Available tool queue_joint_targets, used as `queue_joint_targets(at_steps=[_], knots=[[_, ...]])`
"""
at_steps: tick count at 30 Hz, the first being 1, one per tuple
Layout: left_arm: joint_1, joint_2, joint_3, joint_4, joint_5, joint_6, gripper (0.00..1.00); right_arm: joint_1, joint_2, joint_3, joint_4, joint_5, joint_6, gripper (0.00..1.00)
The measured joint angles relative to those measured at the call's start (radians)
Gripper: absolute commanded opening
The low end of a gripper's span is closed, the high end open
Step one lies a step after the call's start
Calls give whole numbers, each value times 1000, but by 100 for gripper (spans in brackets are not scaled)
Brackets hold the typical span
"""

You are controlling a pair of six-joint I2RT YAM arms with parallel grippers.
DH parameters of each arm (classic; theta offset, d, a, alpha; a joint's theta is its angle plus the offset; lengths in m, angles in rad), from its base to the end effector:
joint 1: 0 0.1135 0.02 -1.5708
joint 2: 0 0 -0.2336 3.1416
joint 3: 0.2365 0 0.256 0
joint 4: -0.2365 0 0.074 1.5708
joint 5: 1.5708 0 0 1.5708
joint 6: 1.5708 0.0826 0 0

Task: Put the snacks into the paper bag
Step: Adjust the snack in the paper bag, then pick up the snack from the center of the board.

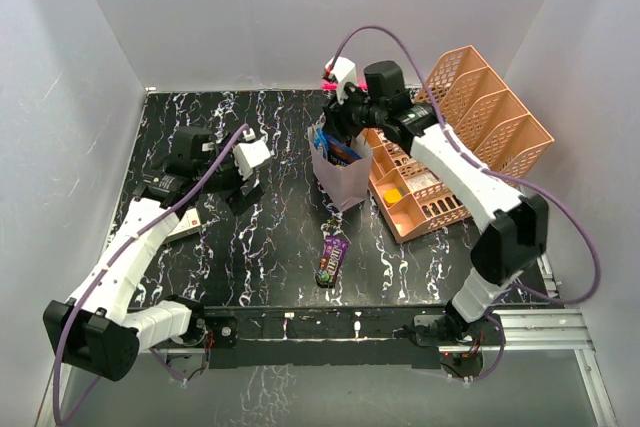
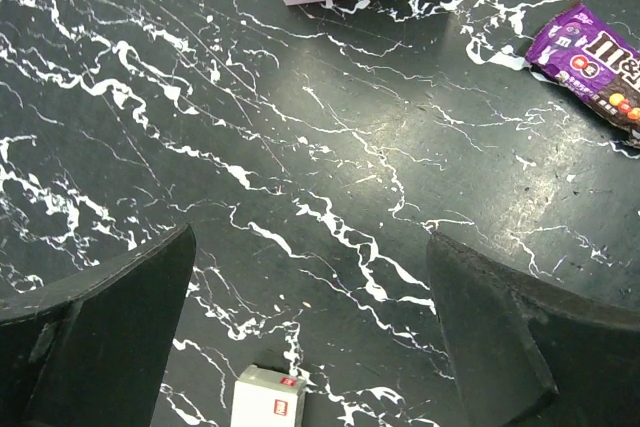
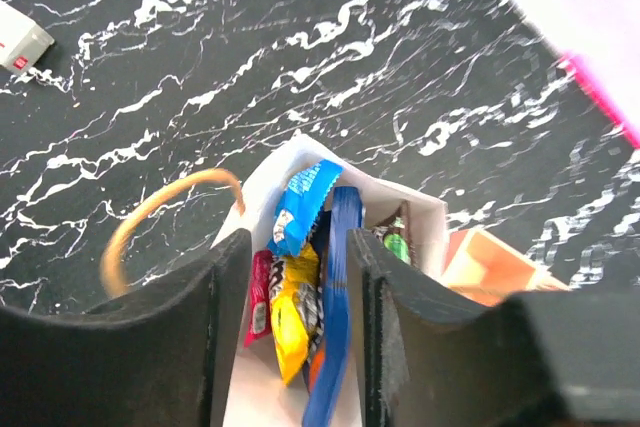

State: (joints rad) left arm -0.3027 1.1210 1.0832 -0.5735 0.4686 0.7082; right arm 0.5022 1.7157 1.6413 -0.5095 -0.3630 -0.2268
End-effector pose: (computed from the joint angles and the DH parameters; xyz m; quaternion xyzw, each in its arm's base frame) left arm 0.2660 -0.1222 0.2896 0.5116 0.7031 -0.1113 0.4812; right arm 0.3650 0.2339 0.3026 -0.3887 0.7789 0.2214 0.4397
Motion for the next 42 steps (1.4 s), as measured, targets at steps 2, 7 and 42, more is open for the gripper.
queue_joint_targets(at_steps=[2,7,42], knots=[[0,1,-16,8,-18,-22,98,0,-66,-6,2,14,-10,59],[0,43,-24,8,-24,-78,95,0,-248,-86,24,64,-37,78],[-577,459,-181,257,-13,-627,65,-445,-692,-560,34,-75,-26,98]])
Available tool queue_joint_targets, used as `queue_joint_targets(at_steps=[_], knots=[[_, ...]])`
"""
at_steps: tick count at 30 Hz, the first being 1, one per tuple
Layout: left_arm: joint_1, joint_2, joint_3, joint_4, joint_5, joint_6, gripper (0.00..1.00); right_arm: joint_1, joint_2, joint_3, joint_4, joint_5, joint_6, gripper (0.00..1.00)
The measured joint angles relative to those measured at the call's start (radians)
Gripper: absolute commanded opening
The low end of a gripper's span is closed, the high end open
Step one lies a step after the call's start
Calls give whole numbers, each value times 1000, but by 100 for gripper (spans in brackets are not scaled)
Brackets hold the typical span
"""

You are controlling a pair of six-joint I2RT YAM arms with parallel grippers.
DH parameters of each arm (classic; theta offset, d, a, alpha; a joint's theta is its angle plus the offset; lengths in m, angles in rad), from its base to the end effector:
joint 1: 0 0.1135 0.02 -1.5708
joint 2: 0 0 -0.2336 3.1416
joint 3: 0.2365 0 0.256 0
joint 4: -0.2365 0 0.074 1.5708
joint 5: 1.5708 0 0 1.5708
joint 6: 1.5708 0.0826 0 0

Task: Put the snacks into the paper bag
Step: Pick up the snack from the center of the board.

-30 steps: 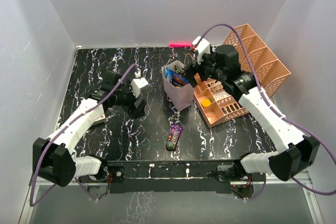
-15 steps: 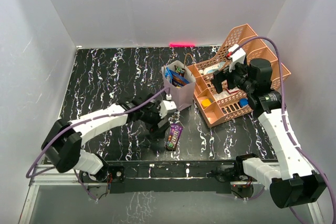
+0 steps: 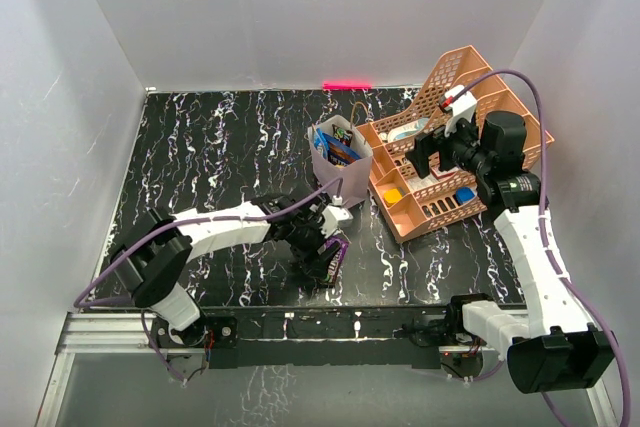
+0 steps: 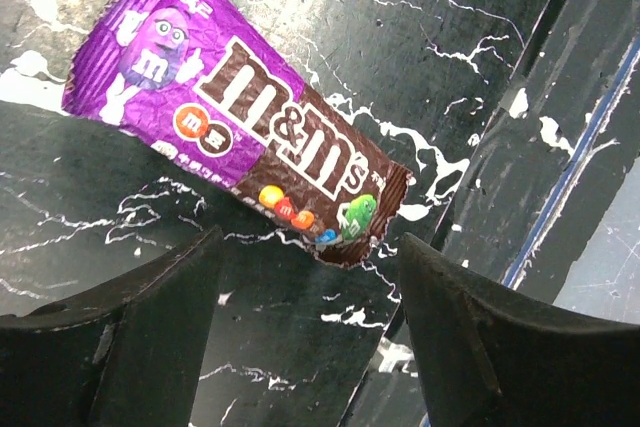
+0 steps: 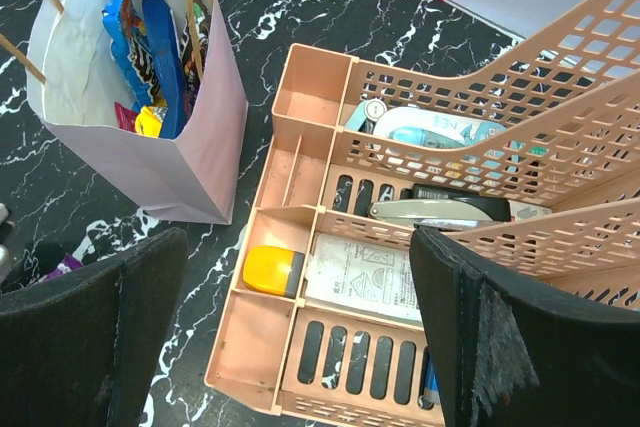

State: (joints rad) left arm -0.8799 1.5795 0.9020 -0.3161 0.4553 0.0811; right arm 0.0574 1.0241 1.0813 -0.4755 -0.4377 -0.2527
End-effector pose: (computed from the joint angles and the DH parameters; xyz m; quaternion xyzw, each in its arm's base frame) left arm 0.1851 -0.2809 0.1136 0.4886 0.7985 -0.3071 0.1713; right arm 0.2771 0.0510 0.3267 -0.2433 0.7904 0.1293 0.5471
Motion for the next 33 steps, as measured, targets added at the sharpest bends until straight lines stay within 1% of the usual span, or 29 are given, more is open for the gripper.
queue_joint_targets(at_steps=[8,14,20,26,33], knots=[[-30,87,32,20,-4,-23,52,-19,2,0,2,-32,15,98],[-43,102,39,21,-5,-23,38,-35,0,-23,9,-48,20,98],[-47,108,43,11,-15,-8,21,-45,3,-31,9,-66,23,98],[-47,115,63,-5,-33,32,0,-47,16,-31,11,-74,23,98],[-47,87,72,-45,-57,128,0,-47,18,-31,19,-78,23,98]])
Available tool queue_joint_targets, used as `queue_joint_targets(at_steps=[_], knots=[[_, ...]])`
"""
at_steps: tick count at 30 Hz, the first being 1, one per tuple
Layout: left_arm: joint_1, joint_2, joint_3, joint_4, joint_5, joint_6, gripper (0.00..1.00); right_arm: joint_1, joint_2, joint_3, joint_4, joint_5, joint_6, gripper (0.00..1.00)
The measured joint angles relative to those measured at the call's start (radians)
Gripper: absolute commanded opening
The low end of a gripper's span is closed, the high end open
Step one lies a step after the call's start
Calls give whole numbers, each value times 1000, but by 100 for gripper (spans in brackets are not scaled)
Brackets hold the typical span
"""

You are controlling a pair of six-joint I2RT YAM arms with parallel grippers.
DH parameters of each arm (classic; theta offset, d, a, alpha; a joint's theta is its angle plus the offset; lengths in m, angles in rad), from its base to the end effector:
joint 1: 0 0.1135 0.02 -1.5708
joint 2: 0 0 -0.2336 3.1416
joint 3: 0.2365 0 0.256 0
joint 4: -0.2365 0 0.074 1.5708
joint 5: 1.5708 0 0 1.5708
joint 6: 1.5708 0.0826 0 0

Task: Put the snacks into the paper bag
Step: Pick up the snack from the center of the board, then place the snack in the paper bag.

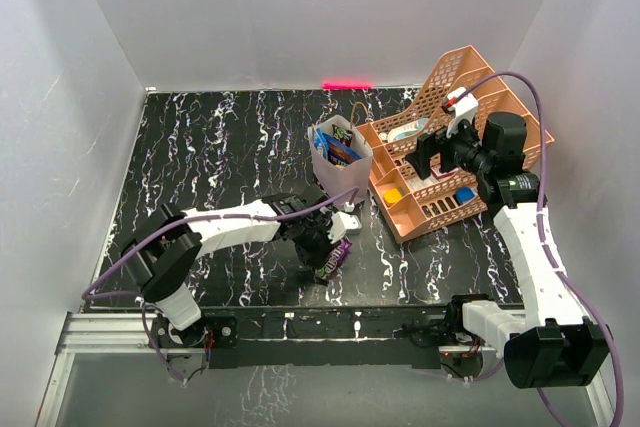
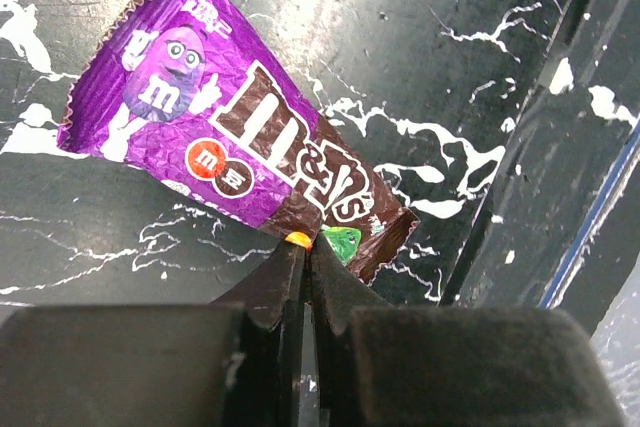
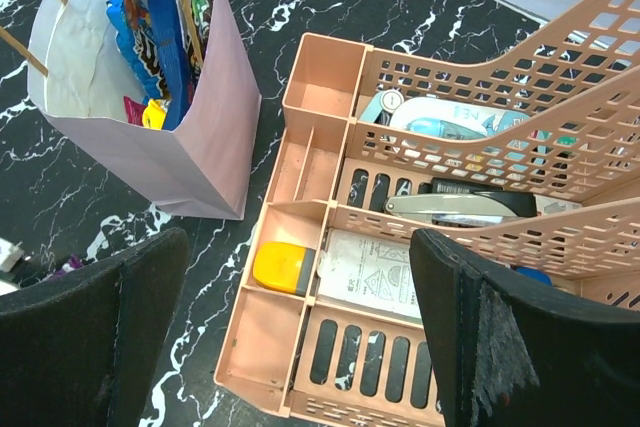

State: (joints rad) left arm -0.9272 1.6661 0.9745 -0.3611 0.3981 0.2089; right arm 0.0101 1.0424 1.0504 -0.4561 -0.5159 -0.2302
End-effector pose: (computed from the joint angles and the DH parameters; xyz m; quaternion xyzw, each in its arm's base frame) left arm 0.1823 -0.2964 0.1031 0.5525 0.7715 -0.2672 0.1679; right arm 0.2816 0.0436 0.3140 -0.2329 0.7964 0.1581 0.5353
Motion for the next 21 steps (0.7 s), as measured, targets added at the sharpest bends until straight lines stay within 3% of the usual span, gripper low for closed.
queue_joint_targets(at_steps=[11,21], knots=[[0,-170,44,-151,0,236,0,0,8,-2,15,1,0,98],[0,-192,352,-340,-110,411,0,-51,-16,-2,15,-7,6,98]])
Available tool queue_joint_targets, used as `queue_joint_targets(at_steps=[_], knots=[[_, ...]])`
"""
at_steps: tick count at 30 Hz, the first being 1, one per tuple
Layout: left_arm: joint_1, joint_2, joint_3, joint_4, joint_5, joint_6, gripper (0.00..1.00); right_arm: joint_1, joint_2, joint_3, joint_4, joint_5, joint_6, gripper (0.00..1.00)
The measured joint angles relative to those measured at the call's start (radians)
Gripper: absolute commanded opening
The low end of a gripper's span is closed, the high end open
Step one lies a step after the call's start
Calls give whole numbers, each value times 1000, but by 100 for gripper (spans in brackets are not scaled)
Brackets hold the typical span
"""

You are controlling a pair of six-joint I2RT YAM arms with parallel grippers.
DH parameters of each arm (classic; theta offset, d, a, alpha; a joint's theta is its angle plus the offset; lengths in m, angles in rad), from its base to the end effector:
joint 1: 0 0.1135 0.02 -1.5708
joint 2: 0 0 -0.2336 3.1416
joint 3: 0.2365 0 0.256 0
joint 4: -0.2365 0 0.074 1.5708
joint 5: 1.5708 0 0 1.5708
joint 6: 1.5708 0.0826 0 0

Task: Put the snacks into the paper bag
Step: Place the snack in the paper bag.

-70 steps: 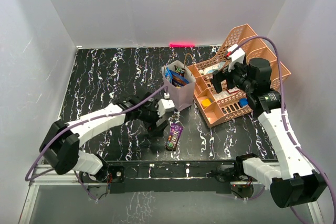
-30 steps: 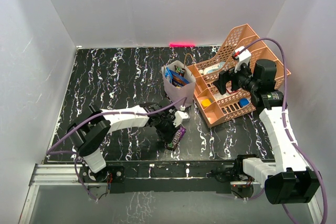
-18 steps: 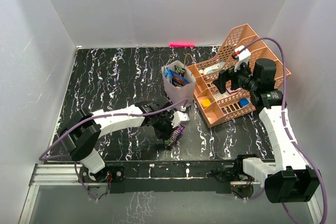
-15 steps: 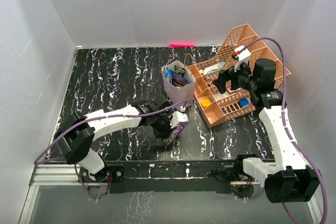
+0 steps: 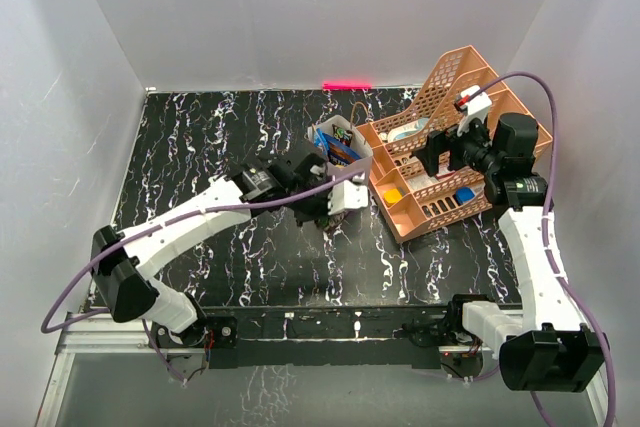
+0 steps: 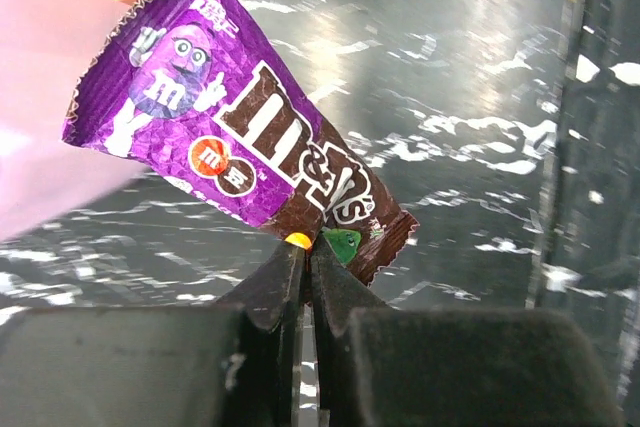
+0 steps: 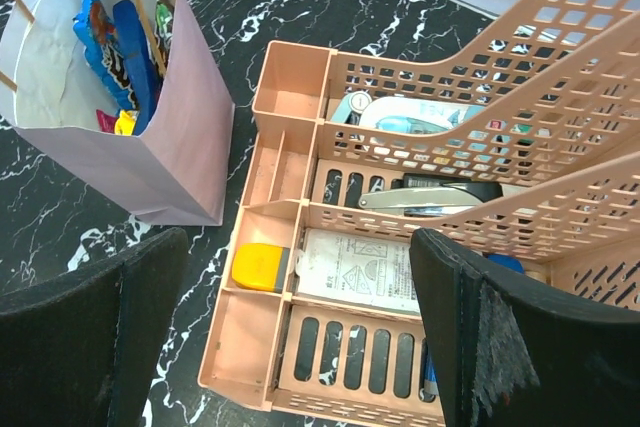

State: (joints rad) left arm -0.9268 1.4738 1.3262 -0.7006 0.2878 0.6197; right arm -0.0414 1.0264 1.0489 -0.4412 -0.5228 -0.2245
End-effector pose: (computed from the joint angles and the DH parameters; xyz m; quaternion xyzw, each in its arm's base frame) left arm 0.1936 -0.2969 0.2538 0.6829 0.6271 -0.1861 0.3252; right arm 0.2809 0.0296 0.3197 -0.2142 0.7939 0.1451 0.5503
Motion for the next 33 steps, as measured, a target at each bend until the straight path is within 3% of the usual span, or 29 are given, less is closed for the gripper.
queue_joint_targets(at_steps=[8,18,25,33], knots=[[0,15,253,45,-238,42,0,-32,-20,0,3,-19,18,98],[0,176,340,257,-477,141,0,-44,-24,0,4,-34,25,98],[5,221,366,281,-495,354,0,-47,-36,0,5,-34,25,98],[67,240,472,187,-379,667,0,-50,-40,-23,14,-35,25,98]])
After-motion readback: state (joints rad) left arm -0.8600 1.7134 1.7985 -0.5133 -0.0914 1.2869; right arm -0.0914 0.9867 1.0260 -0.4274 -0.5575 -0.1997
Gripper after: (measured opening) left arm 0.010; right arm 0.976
